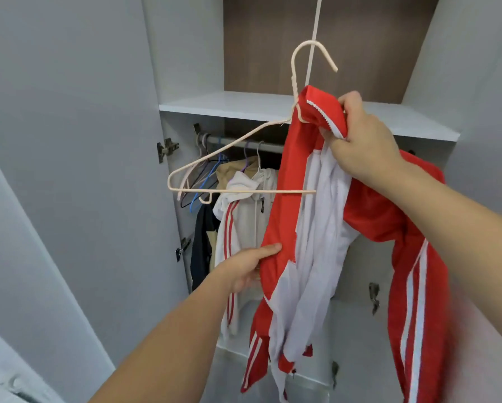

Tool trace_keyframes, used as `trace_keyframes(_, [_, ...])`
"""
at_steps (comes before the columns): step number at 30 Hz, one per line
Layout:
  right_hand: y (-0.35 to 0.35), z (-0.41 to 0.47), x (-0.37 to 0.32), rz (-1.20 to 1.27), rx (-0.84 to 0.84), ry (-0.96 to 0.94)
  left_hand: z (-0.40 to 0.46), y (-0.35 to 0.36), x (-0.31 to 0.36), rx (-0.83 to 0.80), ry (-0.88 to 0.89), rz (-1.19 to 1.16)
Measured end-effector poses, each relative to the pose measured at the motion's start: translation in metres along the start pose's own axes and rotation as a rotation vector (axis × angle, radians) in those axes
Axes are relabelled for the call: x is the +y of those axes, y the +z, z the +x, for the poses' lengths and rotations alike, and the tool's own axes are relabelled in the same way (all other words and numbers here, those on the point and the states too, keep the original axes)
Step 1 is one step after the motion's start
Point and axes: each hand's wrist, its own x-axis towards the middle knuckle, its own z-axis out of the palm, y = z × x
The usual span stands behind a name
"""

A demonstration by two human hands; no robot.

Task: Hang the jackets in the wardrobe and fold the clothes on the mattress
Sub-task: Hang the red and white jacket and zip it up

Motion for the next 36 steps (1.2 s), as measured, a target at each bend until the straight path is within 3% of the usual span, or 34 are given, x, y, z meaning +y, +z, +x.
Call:
trace_keyframes(4, [-0.011, -0.019, 0.013, -0.01, -0.037, 0.051, 0.005, -0.007, 0.003, -0.044, -0.01, 0.034])
trace_keyframes(7, [-0.02, -0.035, 0.032, 0.012, -0.152, 0.103, -0.005, -0.047, 0.023, 0.088, 0.044, -0.072])
trace_keyframes(10, [-0.022, -0.054, 0.045, -0.098, -0.223, 0.033, -0.029, -0.092, 0.064, 0.186, 0.091, -0.09])
trace_keyframes(15, [0.003, -0.064, 0.058, -0.351, -0.229, -0.007, -0.074, -0.124, 0.143, 0.242, 0.021, 0.171])
trace_keyframes(18, [0.017, -0.06, 0.061, -0.335, -0.139, 0.09, -0.092, -0.104, 0.168, 0.159, 0.046, 0.232])
trace_keyframes(24, [0.032, -0.053, 0.034, -0.001, -0.098, 0.156, -0.089, -0.015, 0.182, 0.044, 0.297, 0.221])
trace_keyframes(30, [0.036, -0.052, 0.016, 0.252, -0.159, 0.121, -0.088, 0.036, 0.206, 0.175, 0.705, 0.837])
trace_keyframes(33, [0.048, -0.048, 0.018, 0.486, -0.094, 0.221, -0.082, 0.036, 0.2, 0.493, 0.962, 1.378])
trace_keyframes(36, [0.06, -0.045, 0.022, 0.551, -0.008, 0.314, -0.071, 0.025, 0.177, 0.405, 0.982, 1.328])
